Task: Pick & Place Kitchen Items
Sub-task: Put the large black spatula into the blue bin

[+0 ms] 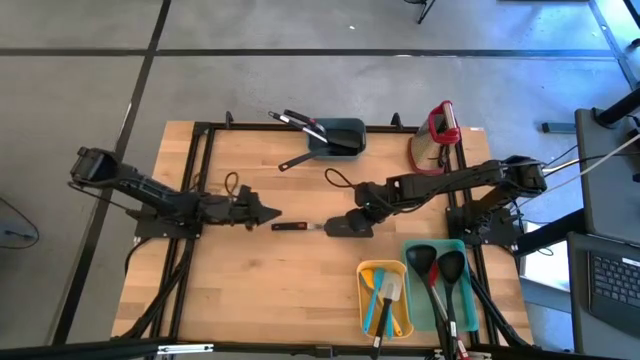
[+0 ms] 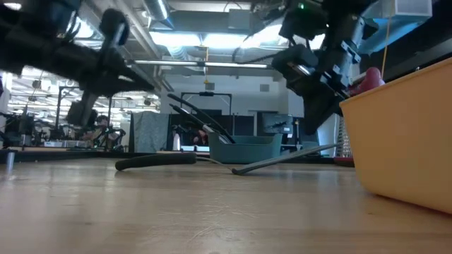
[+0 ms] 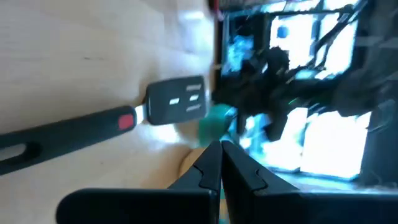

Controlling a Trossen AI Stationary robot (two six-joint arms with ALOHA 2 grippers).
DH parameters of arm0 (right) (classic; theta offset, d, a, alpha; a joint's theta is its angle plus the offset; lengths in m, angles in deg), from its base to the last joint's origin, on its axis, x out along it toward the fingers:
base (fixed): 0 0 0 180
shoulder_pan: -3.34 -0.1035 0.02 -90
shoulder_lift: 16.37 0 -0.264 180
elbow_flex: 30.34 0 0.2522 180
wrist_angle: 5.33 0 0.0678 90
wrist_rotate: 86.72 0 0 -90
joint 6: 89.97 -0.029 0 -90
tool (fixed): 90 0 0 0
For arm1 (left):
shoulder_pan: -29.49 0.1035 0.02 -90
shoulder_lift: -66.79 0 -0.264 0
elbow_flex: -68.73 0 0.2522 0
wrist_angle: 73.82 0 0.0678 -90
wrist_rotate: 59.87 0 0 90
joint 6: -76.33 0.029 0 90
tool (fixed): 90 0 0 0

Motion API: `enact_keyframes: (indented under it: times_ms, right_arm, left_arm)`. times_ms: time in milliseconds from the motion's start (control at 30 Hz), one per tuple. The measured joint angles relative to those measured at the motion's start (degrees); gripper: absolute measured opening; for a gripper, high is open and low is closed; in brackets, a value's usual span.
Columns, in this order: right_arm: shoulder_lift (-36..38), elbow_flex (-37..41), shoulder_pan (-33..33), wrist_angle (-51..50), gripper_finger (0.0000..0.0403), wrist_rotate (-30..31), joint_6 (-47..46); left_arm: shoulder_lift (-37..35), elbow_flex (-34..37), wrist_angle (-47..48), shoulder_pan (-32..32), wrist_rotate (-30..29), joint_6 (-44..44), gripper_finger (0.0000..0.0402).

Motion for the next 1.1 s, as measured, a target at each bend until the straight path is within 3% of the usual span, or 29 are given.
enact_keyframes:
  times_ms: [133,333,400,500,600,733,900,1100]
  right_arm:
    - [0.0,2.39,0.02,0.98,0.0,-0.22,-1.09]
    - [0.0,4.76,-0.03,2.03,0.0,-0.64,-0.92]
    - [0.0,6.01,0.07,3.55,0.0,-0.65,-0.92]
    - [0.0,8.18,0.29,5.28,0.0,-0.66,-1.12]
    - [0.0,10.71,0.39,7.29,0.0,-0.64,-2.24]
    - [0.0,13.14,0.39,8.77,0.0,-0.66,-2.62]
    - [-0.02,15.11,0.43,12.21,0.0,-0.98,-3.22]
    - [-1.71,15.25,0.45,13.79,0.0,-1.27,-3.65]
  left_arm:
    - [-0.23,5.6,-8.23,-1.1,-0.99,-4.02,0.0002]
    - [-0.22,6.13,-8.18,-2.17,0.83,-4.3,0.0014]
    - [-0.22,5.78,-7.89,-2.17,-2.03,-1.53,0.0018]
    - [-0.26,3.03,-2.25,-2.49,-3.43,1.38,0.0014]
    - [-0.2,1.37,7.37,-2.59,-0.24,-1.28,0.0005]
    - [-0.22,1.08,9.97,-2.57,3.6,-3.93,0.0007]
    - [-0.2,1.08,9.13,-2.57,7.45,-4.42,0.0042]
    - [-0.55,1.08,7.8,-2.54,9.86,-5.22,0.0114]
